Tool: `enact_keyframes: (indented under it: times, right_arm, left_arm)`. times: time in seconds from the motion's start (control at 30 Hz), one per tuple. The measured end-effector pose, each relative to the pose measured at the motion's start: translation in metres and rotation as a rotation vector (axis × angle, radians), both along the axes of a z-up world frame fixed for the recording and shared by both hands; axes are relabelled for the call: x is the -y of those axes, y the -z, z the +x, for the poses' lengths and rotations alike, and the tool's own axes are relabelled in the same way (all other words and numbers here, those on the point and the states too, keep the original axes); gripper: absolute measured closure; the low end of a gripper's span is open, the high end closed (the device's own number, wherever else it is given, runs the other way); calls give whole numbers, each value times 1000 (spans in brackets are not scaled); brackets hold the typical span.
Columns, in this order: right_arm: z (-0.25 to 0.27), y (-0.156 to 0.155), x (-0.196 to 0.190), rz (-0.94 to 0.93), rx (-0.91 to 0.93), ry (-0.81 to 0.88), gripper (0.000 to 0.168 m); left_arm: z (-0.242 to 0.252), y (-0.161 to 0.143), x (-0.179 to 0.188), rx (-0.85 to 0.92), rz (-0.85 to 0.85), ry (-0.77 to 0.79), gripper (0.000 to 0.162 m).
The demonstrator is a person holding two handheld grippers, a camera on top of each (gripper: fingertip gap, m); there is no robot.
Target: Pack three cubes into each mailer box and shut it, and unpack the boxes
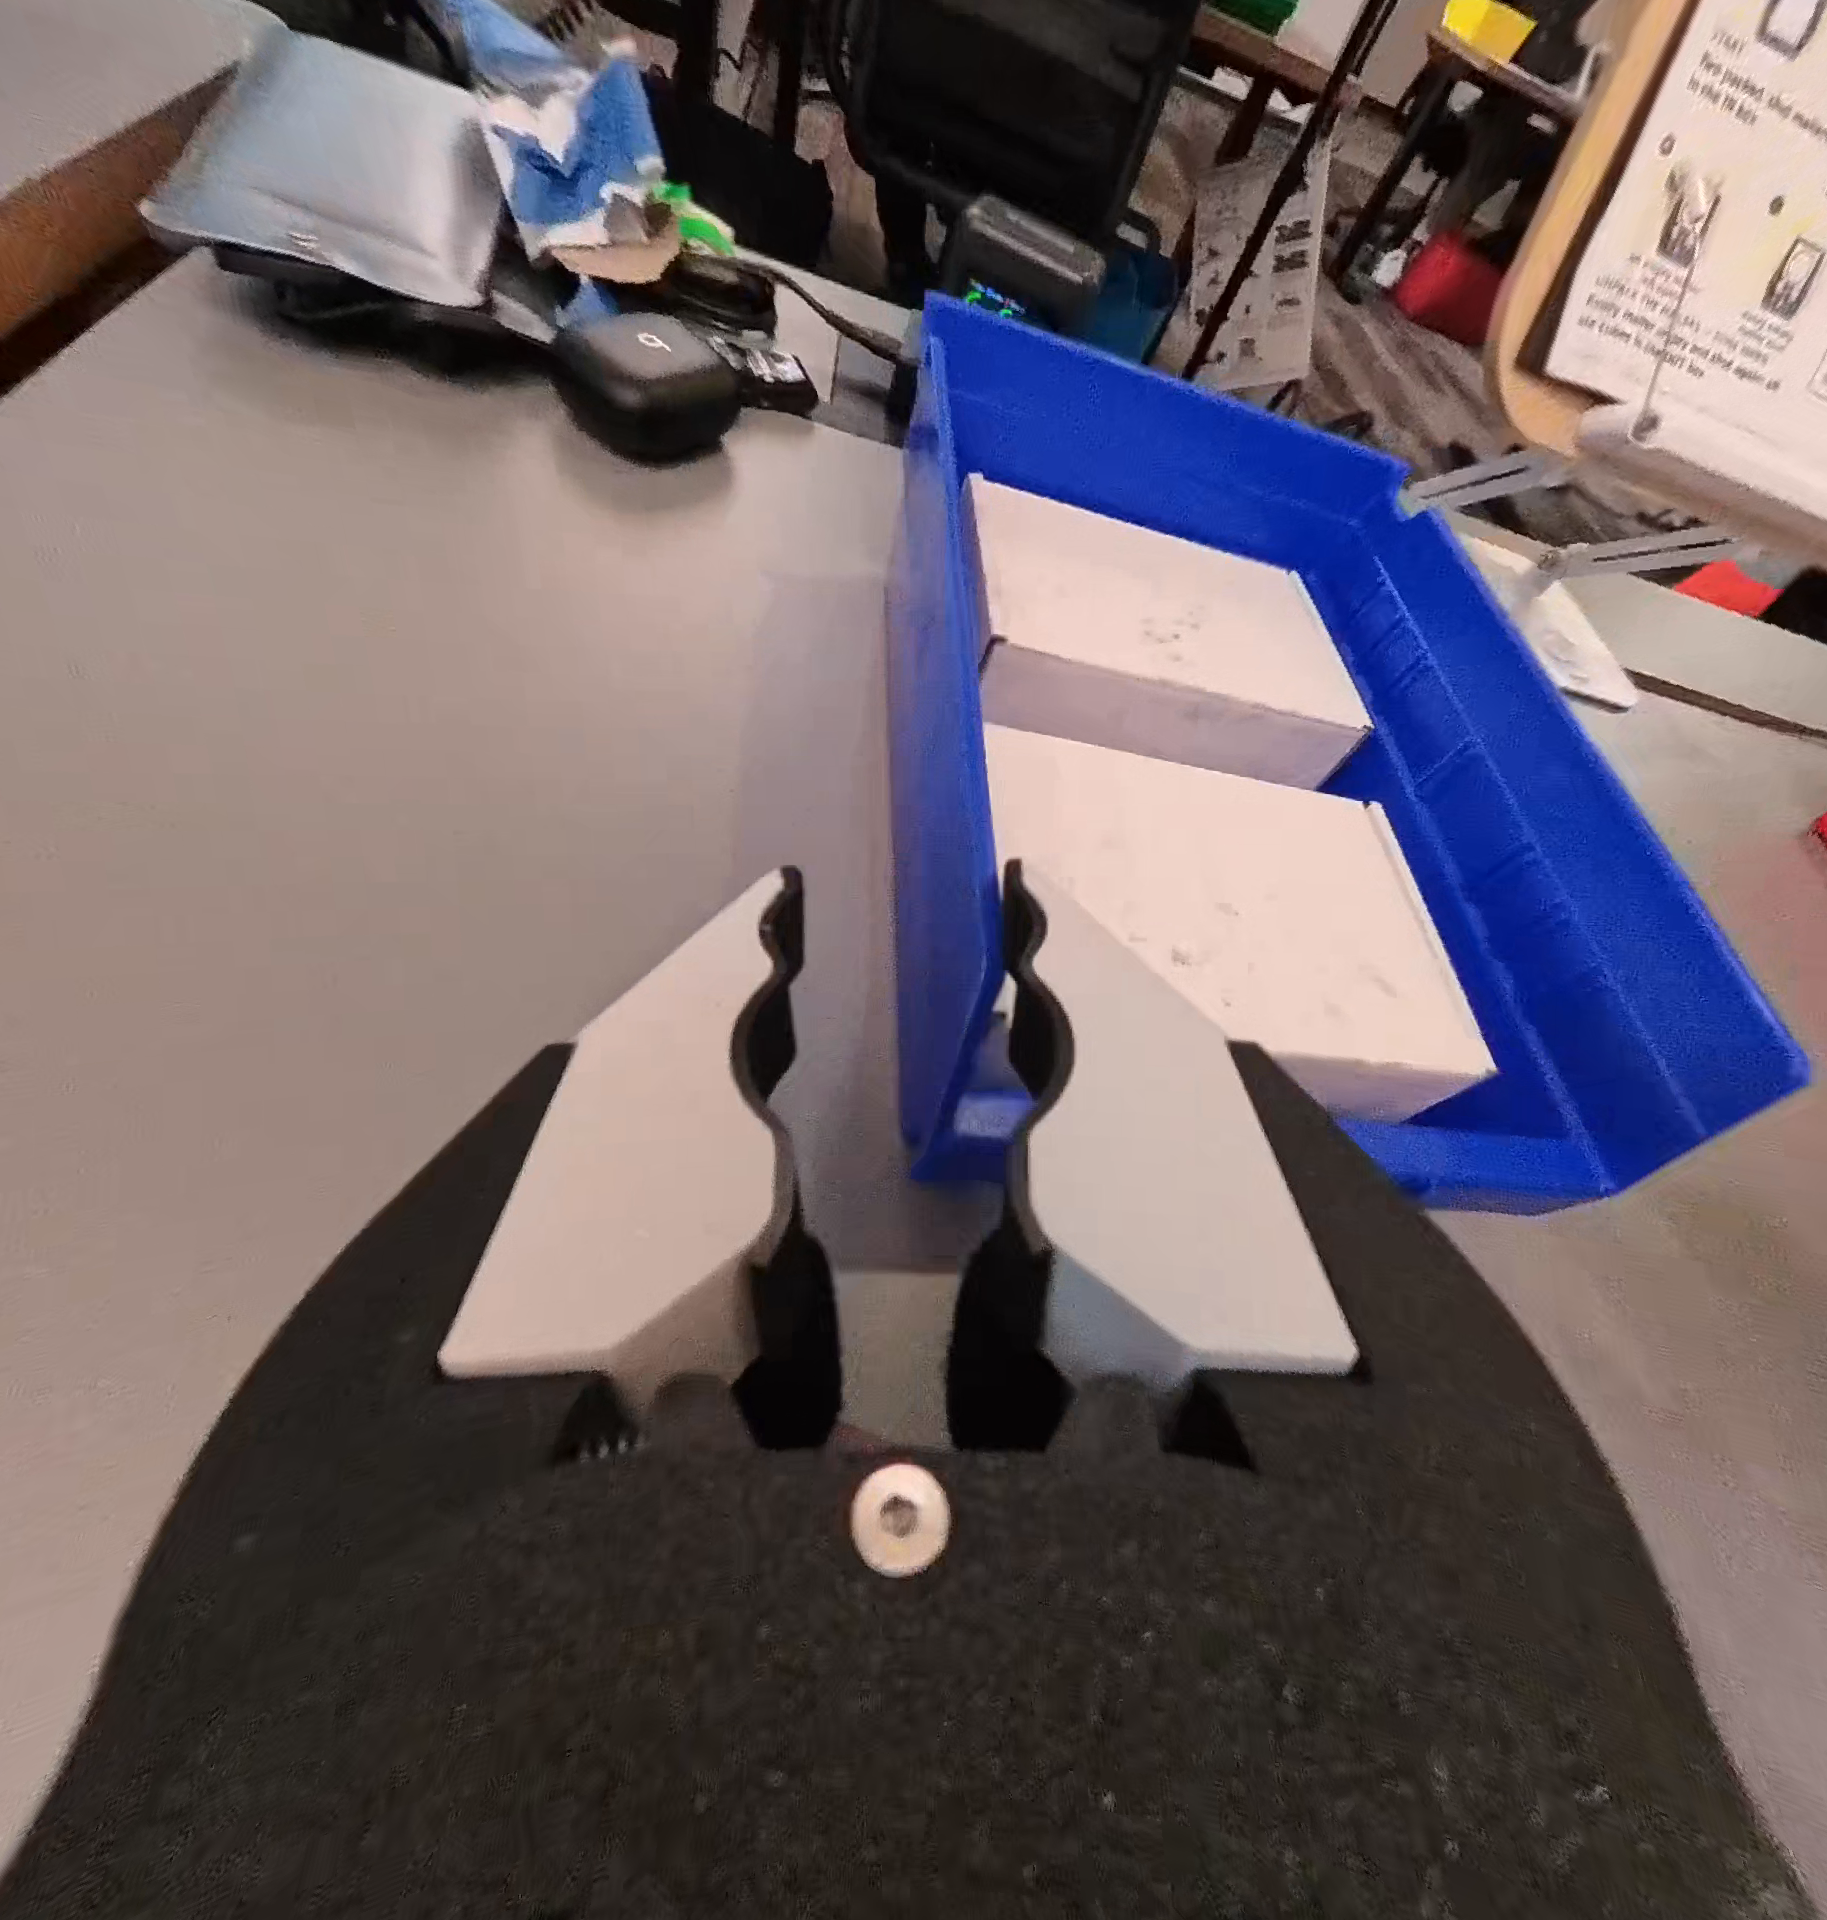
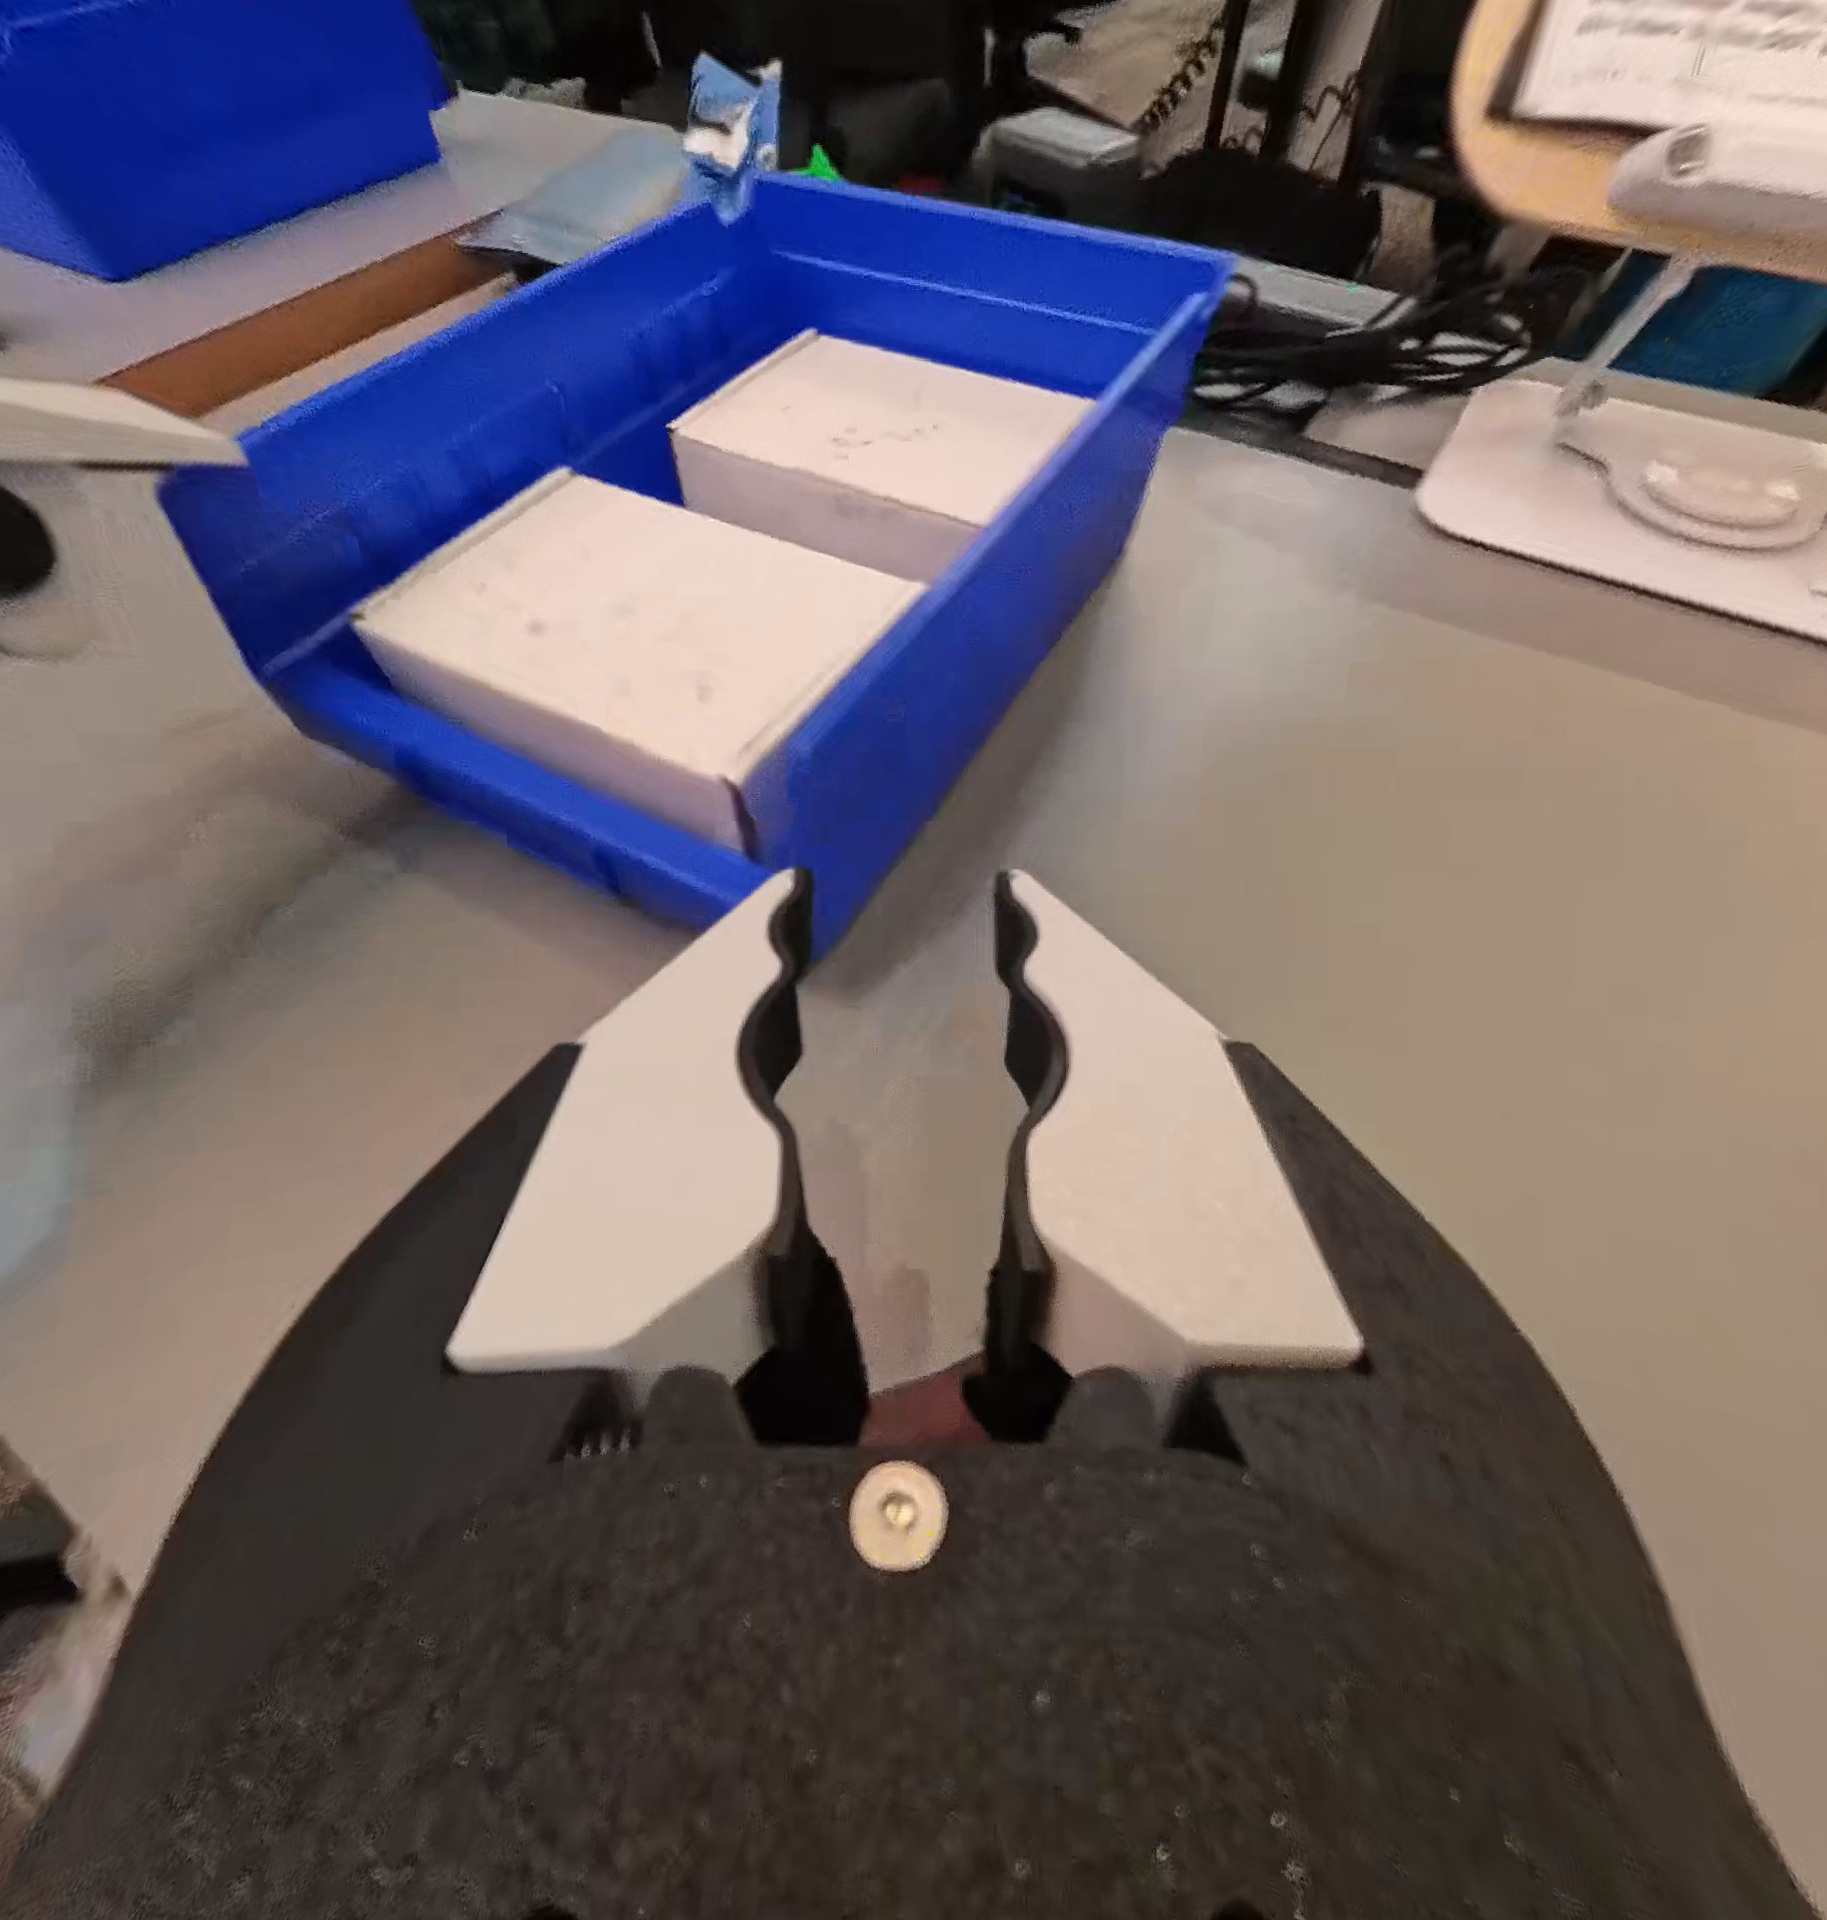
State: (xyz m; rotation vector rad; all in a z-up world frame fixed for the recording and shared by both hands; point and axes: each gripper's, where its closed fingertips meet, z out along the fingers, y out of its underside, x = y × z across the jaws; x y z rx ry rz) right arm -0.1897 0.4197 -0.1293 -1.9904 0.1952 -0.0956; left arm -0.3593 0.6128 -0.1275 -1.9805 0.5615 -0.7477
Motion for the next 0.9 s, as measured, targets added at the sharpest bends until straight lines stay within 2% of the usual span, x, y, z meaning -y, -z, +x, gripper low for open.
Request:
enact_keyframes:
  times: [0.03,0.17,0.27,0.37,0.43,0.53,0.63,0.77,0.9]
  right_arm:
    - [15,-3,19,8,21,17,127]
    - [104,0,106,-35,28,172,129]
    - [166,5,174,-44,-119,277,129]
    - [210,5,238,35,-243,309,116]
    - [244,5,281,124,-300,422,114]
    - [286,21,333,70,-193,602,107]
    - [290,27,342,-8,-144,589,106]
    - [258,16,327,45,-204,435,103]
    - [234,20,333,17,-182,405,103]
  left_arm:
    - [-8,-4,5,-7,23,-17,127]
    - [-26,-17,35,-24,75,-57,126]
    - [-14,-7,79,-6,45,32,127]
    - [9,10,129,113,-126,155,127]
    - [22,17,151,132,-187,215,119]
    - [33,18,160,74,-161,239,108]
    - [31,6,153,34,-57,215,108]
    - [30,3,148,-45,16,232,109]
    - [35,3,150,-101,53,249,110]
